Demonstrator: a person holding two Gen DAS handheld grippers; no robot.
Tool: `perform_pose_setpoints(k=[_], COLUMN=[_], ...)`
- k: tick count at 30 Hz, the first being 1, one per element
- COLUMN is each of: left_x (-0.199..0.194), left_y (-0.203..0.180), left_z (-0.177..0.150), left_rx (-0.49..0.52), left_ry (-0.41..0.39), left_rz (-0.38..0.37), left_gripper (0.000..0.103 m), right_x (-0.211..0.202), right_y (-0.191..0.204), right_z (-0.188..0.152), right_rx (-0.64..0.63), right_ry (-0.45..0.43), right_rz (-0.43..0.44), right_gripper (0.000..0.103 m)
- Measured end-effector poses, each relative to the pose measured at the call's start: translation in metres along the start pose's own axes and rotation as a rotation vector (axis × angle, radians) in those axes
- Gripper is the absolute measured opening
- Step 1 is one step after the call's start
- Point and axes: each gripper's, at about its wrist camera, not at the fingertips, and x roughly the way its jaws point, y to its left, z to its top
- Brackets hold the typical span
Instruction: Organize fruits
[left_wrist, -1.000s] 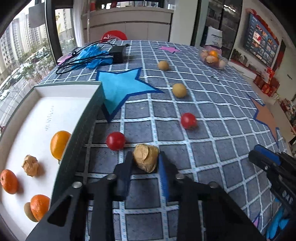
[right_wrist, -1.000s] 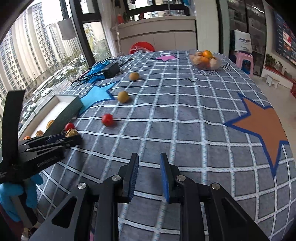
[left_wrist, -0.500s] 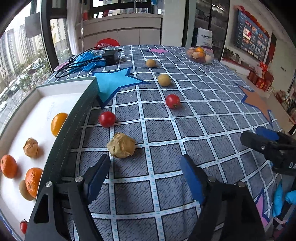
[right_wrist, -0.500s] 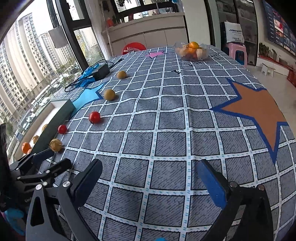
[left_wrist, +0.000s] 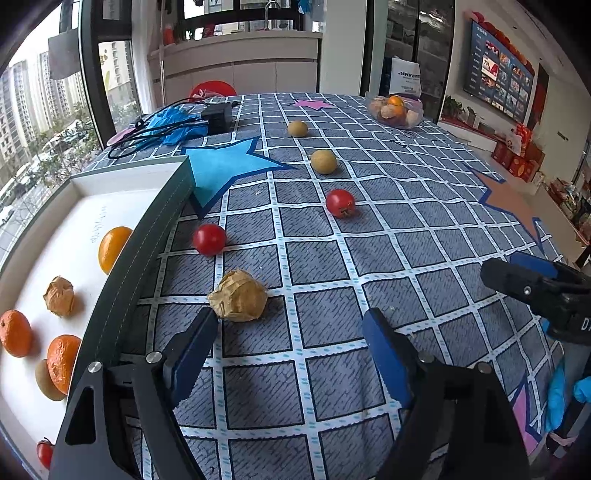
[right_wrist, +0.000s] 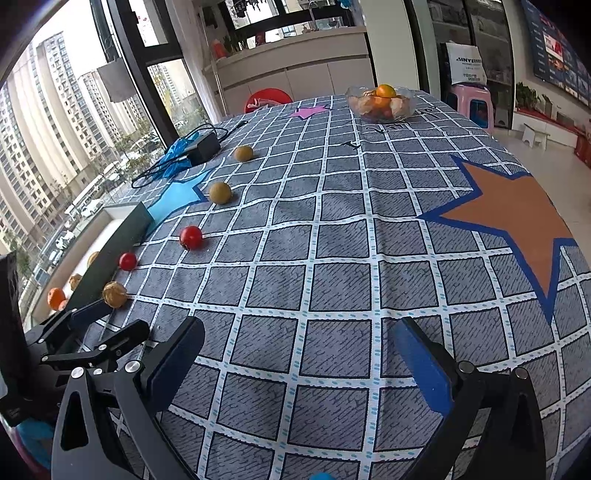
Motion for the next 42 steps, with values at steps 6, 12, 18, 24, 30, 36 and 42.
perform_pose_setpoints(k=[6, 12, 18, 24, 30, 36, 42], left_x=[-0.0004, -0.0021, -0.0023, -0.0016, -0.0018, -0.0018, -0.0013], left_y=[-0.0001, 0.0002, 0.0001, 0.0004, -0.0002, -0.0004, -0.0004], left_z=[-0.0001, -0.0001, -0.0002, -0.0002, -0.0003, -0.0004, -0.0002], left_rx=[-0.001, -0.006, -0.007, -0.005, -0.006, -0.006, -0.006], left_ry=[0.000, -0.002, -0.003, -0.002, -0.002, -0.002, -0.002], left_rz=[0.000, -0.005, -0.004, -0.004, -0.004, -0.004, -0.003], left_gripper=[0.083, 0.083, 0.083, 0.083, 0.083, 0.083, 0.083], right_x=[-0.0014, -0.0014, -0.0014, -0.0015, -0.0015, -0.0015, -0.0016], right_y=[-0.0014, -0.0010, -0.0014, -0.0018, -0.0019, -0.0021, -0.0022], right_z=[-0.0006, -0.0006, -0.0005, -0.0006, -0.0006, -0.0006, -0.0006], right_rx=[0.010, 0.014, 0.015, 0.016, 0.015, 0.016, 0.016], right_ry=[-0.007, -0.009, -0.009, -0.010, -0.010, -0.010, -0.010], right_rz=[0.013, 0.016, 0.017, 0.017, 0.017, 0.017, 0.017], right_gripper=[0.103, 0.103, 0.103, 0.103, 0.103, 0.103, 0.103])
